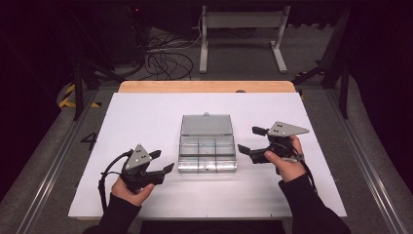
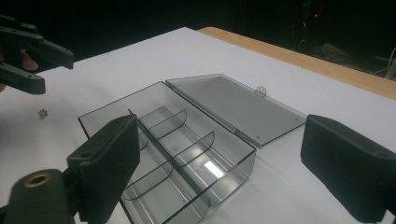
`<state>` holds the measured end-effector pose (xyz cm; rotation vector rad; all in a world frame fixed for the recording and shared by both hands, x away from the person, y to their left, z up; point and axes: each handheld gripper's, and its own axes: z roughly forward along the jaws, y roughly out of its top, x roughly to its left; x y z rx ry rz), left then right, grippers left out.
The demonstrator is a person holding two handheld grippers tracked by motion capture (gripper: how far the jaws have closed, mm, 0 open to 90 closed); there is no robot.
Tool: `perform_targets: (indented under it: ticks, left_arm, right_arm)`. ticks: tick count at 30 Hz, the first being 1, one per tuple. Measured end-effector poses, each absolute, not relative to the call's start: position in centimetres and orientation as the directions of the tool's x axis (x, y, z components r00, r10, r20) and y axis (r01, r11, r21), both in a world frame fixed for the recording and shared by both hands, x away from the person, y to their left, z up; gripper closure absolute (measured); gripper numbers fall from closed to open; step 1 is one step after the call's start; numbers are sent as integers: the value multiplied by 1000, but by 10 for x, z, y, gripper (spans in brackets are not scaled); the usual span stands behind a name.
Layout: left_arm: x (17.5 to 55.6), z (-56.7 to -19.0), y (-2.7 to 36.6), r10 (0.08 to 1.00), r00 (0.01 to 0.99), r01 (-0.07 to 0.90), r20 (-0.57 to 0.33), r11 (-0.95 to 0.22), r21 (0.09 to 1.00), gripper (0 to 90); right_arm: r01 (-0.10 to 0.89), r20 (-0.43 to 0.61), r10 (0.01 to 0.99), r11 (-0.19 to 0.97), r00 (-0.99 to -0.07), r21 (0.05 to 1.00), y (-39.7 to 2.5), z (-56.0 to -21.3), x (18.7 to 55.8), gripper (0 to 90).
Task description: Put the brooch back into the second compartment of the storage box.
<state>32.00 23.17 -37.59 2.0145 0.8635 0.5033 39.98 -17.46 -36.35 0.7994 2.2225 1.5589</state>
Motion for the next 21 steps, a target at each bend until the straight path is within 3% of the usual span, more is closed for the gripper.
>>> perform_targets:
  ticks: [21]
  left_arm:
    - [321, -367, 242, 724, 689, 414, 17, -413, 811, 360]
  right_arm:
    - [235, 11, 639, 267, -769, 935, -185, -367, 394, 81]
